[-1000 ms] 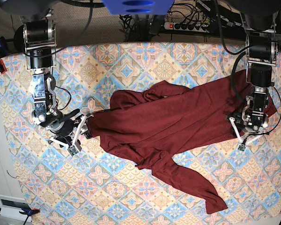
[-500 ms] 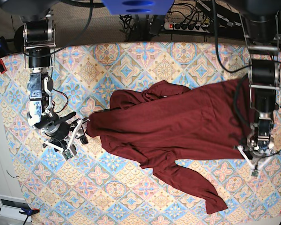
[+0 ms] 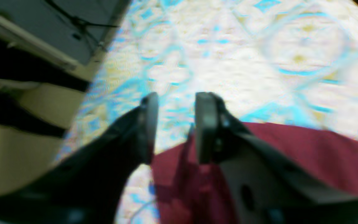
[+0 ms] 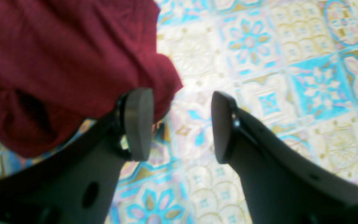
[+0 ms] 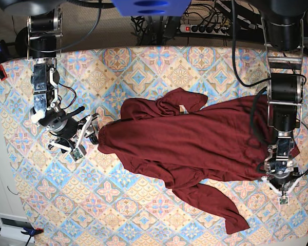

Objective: Layout the t-shirt on the table in an organized manner, then fold the t-shirt properly

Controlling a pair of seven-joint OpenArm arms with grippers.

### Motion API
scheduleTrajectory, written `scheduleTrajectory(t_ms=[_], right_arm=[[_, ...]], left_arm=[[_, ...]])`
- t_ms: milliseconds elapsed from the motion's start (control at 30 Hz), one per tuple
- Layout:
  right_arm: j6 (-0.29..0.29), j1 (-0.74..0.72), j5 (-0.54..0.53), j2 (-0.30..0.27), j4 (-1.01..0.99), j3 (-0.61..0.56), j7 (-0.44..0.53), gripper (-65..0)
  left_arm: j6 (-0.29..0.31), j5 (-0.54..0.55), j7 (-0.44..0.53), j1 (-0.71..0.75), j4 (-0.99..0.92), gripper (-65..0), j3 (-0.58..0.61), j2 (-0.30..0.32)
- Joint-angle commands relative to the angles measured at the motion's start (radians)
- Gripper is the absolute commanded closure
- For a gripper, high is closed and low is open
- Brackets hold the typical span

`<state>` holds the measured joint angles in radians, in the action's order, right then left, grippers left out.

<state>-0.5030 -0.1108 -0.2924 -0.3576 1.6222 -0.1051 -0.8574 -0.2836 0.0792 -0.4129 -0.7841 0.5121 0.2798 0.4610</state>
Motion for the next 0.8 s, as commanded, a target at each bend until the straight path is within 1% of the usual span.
scheduleTrajectory(t_ms=[0,100,167,200,300,367,467,533,600,667,700,767], right_arm=[[0.000,-0.019,-0.008,-0.014,0.026,0.005,0.005,-28.7],[-0.030,-0.019,-0.008,-0.014,0.023,0.005,-0.007,-28.8],[-0.039,-0.022,-0.008,-0.014,0.020,0.005,-0.007,-28.8],[-0.041,-0.023,-0.008,-0.014,0.019,0.005,-0.007,-28.8],[-0.041,-0.030,-0.008,-0.014,0.014,0.003,-0.007,-28.8],[-0.041,-0.073,-0.008,-0.014,-0.020,-0.025,-0.006,-28.9],[-0.041,-0.154,-0.008,-0.014,-0.089,-0.115,-0.001,-28.9],[-0.041,-0.189,-0.008,-0.014,-0.130,-0.150,0.000,-28.9],[-0.041,-0.229,-0.008,-0.014,-0.182,-0.176,0.002,-28.9],[-0.041,-0.264,-0.008,-0.014,-0.250,-0.203,0.003,-28.9],[-0.041,-0.283,-0.008,-0.014,-0.283,-0.219,0.017,-28.9],[-0.041,-0.306,-0.008,-0.014,-0.343,-0.249,0.048,-28.9]], left_arm=[[-0.019,-0.012,-0.005,-0.036,0.018,-22.8,-0.003,0.026],[-0.018,0.000,-0.100,-0.036,0.036,-23.0,-0.009,0.026],[-0.013,0.012,-0.165,-0.019,0.125,-23.0,-0.009,0.029],[0.001,0.037,-0.217,0.030,0.196,-22.8,-0.009,0.037],[0.062,0.129,-0.355,0.174,0.495,-22.8,-0.011,0.114],[0.071,0.189,-0.424,0.265,0.665,-22.8,-0.040,0.137],[0.076,0.232,-0.558,0.378,0.845,-22.8,-0.153,0.135],[0.080,0.235,-0.608,0.432,0.908,-22.7,-0.215,0.126],[0.108,0.245,-0.645,0.483,0.969,-22.7,-0.268,0.103],[0.145,0.247,-0.683,0.552,1.044,-22.7,-0.324,0.098],[0.166,0.247,-0.699,0.584,1.075,-22.7,-0.350,0.097],[0.197,0.247,-0.709,0.635,1.124,-22.7,-0.386,0.072]])
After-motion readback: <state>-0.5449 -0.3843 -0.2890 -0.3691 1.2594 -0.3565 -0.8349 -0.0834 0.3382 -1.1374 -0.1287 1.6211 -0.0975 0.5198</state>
